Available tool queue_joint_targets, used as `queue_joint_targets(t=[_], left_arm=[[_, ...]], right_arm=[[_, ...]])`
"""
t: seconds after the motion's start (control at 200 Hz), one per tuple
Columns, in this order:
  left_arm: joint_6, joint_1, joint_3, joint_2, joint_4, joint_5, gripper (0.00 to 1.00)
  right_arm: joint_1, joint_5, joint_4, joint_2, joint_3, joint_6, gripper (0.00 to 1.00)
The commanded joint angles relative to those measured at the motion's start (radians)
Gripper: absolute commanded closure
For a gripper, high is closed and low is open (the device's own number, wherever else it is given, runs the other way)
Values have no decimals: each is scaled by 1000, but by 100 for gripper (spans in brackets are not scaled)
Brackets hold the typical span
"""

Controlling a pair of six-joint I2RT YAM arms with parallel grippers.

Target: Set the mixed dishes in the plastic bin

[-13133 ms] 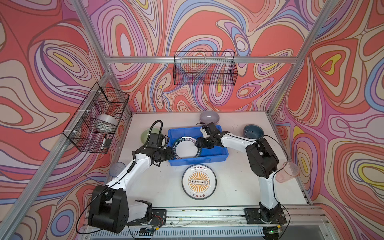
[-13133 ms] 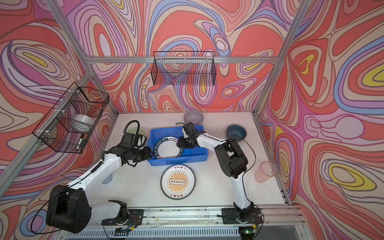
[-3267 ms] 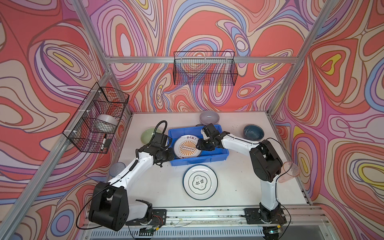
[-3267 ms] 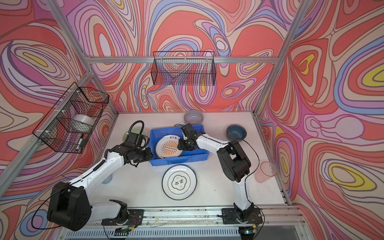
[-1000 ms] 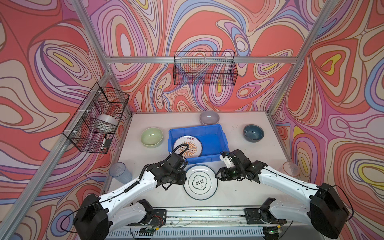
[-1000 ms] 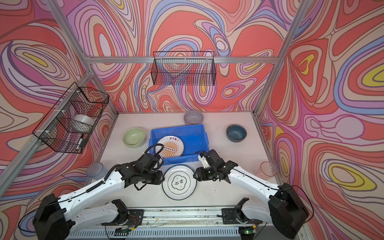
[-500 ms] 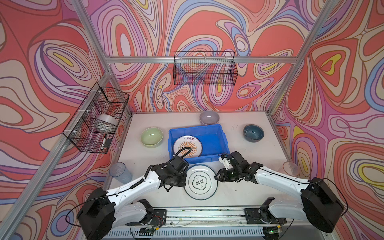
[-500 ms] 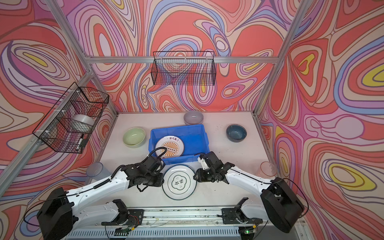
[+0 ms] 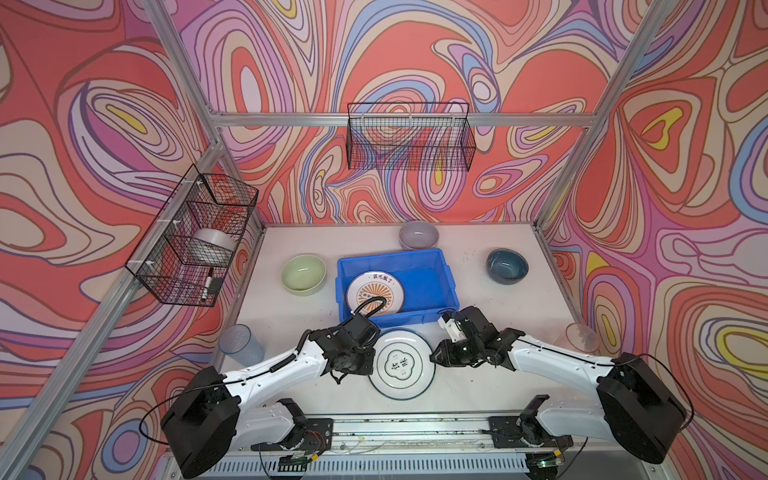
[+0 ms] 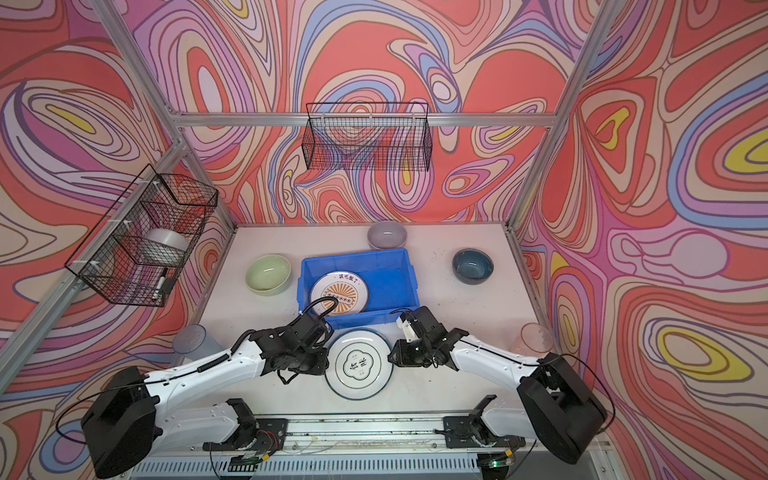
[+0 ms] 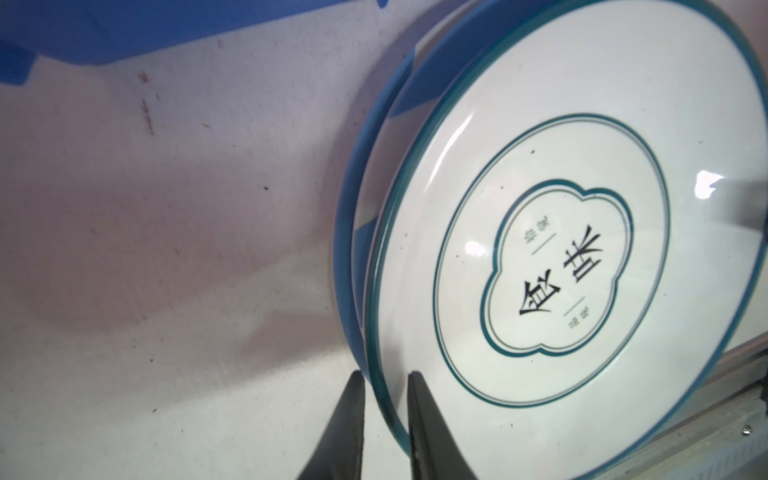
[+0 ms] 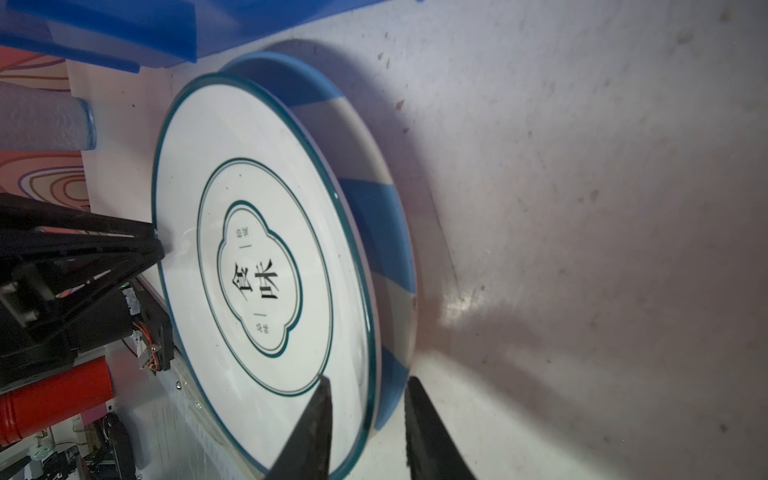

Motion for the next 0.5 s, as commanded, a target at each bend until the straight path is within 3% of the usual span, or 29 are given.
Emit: queue_joint_targets(t=[0.0,0.491], left_arm=[[-17,-7,-12,16,23,-5,79],[-27,-17,-16,55,59,17,84]], right_arm=[[3,-27,37,0,-15,12,70],[2,-124,180,-7,-54,73,74]])
